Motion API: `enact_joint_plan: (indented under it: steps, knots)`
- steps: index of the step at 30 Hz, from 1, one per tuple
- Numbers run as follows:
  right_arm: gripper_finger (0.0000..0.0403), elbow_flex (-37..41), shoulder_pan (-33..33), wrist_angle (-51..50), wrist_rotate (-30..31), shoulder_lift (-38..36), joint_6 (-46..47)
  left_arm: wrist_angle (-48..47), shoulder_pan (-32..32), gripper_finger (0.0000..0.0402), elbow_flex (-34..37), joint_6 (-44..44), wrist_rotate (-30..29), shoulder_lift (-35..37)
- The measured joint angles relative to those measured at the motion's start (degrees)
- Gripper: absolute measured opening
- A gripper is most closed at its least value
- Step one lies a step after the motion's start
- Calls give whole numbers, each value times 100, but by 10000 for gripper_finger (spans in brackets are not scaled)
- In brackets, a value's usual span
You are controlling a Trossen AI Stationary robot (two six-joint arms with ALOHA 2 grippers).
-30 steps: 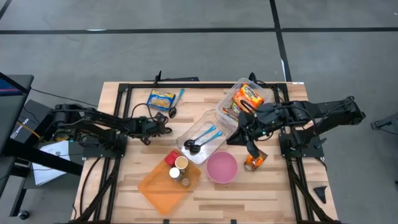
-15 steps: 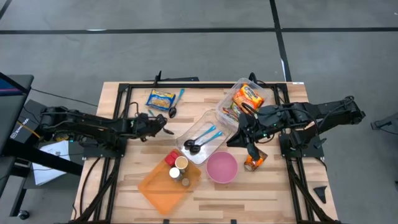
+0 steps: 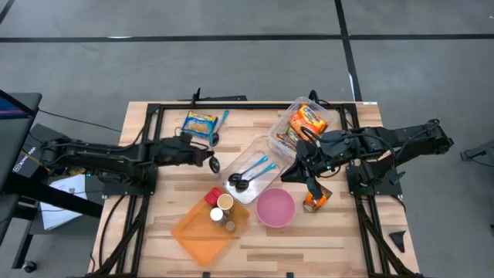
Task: Pick & Place Food Item
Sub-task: Put the blue spoon into the transparent bin
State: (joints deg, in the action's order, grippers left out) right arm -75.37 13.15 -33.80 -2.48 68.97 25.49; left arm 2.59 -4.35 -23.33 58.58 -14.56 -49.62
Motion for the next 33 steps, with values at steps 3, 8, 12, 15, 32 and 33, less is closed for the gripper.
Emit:
enact_joint_plan:
  steps: [3,8,12,15,32,33]
  knots:
    - [42,0,0,0,0,-1,-19,410,-84,0,-4,-811,745,71]
    - [42,0,-4,-1,0,-1,-30,606,-185,0,-281,-1678,1613,-73]
    - [42,0,-4,-2,0,-1,-38,596,-218,0,-834,-2381,2071,-520]
    - [42,0,-4,-2,2,0,-12,400,-218,0,-1469,-2974,2363,-1035]
    - [42,0,-4,-52,2,0,3,-4055,-37,0,-6110,-6584,2792,-4548]
    - [42,0,-4,-51,2,-2,3,-4181,-8,0,-6239,-6679,2725,-4680]
